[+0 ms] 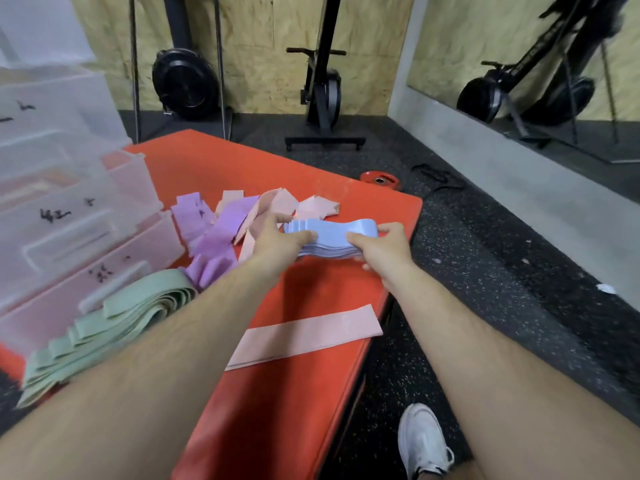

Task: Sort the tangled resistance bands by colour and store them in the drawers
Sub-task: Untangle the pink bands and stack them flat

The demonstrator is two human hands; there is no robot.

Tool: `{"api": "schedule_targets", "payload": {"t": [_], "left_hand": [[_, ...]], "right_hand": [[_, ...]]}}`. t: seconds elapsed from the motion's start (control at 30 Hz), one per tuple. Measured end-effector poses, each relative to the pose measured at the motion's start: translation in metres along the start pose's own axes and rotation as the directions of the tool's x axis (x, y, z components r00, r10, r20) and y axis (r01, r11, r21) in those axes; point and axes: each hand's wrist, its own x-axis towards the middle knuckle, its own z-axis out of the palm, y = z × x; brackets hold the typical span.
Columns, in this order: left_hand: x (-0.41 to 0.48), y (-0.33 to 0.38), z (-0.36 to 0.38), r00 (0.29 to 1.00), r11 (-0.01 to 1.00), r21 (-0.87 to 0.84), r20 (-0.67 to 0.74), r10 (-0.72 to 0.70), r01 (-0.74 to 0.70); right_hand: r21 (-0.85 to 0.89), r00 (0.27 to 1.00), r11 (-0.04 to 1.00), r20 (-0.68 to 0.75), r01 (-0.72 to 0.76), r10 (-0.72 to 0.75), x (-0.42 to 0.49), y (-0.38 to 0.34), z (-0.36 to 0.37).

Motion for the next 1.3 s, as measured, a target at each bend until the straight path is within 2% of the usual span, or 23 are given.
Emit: {"api": "schedule_targets", "payload": {"t": [0.1,0.17,0.23,0.3,0.4,0.5,0.63,0.77,0.9,1.1,1.23,1.3], "left_hand": [[0.003,-0.014,0.02,1.0,0.995,0.1,0.012,0.023,-0.024],[0.006,-0.021,0.026,0.998,0.978,0.202,0.022,0.051,-0.054],[0.007,-0.023,0.028,0.996,0.943,0.321,0.04,0.08,-0.089],[0.01,-0.024,0.028,0.991,0.874,0.467,0.051,0.123,-0.132],[0.012,-0.022,0.027,0.984,0.761,0.625,0.069,0.164,-0.171],[0.007,-0.021,0.027,0.976,0.728,0.654,0.09,0.198,-0.208],[-0.006,-0.013,0.02,0.895,0.61,0.675,0.181,0.408,-0.414],[-0.023,-0.002,-0.006,0.809,0.52,0.65,0.273,0.52,-0.554],[-0.047,0.004,-0.051,0.78,0.467,0.667,0.289,0.555,-0.58],[-0.068,0.002,-0.146,0.847,0.44,0.765,0.252,0.468,-0.47],[-0.078,0.0,-0.211,0.913,0.359,0.863,0.237,0.332,-0.355],[-0.084,-0.002,-0.236,0.944,0.313,0.901,0.234,0.232,-0.3]], "right_hand": [[-0.114,0.998,0.994,-0.059,0.003,-0.01,0.011,0.016,-0.001],[-0.265,0.998,0.964,-0.039,0.029,-0.041,0.009,0.021,-0.002],[-0.479,0.996,0.876,-0.036,0.053,-0.08,0.012,0.031,-0.004],[-0.608,0.993,0.792,-0.047,0.059,-0.11,0.013,0.034,-0.007],[-0.67,0.983,0.733,-0.021,0.121,-0.181,0.012,0.034,-0.01],[-0.712,0.963,0.672,0.022,0.202,-0.267,0.008,0.03,-0.012],[-0.77,0.925,0.563,0.089,0.299,-0.369,-0.006,0.021,-0.011],[-0.746,0.83,0.458,0.225,0.484,-0.51,-0.027,0.006,0.006],[-0.647,0.745,0.436,0.331,0.626,-0.579,-0.057,-0.01,0.041],[-0.563,0.665,0.369,0.523,0.739,-0.533,-0.094,-0.019,0.098],[-0.423,0.589,0.413,0.646,0.806,-0.487,-0.111,-0.022,0.128],[-0.36,0.566,0.454,0.662,0.815,-0.492,-0.118,-0.022,0.142]]}}
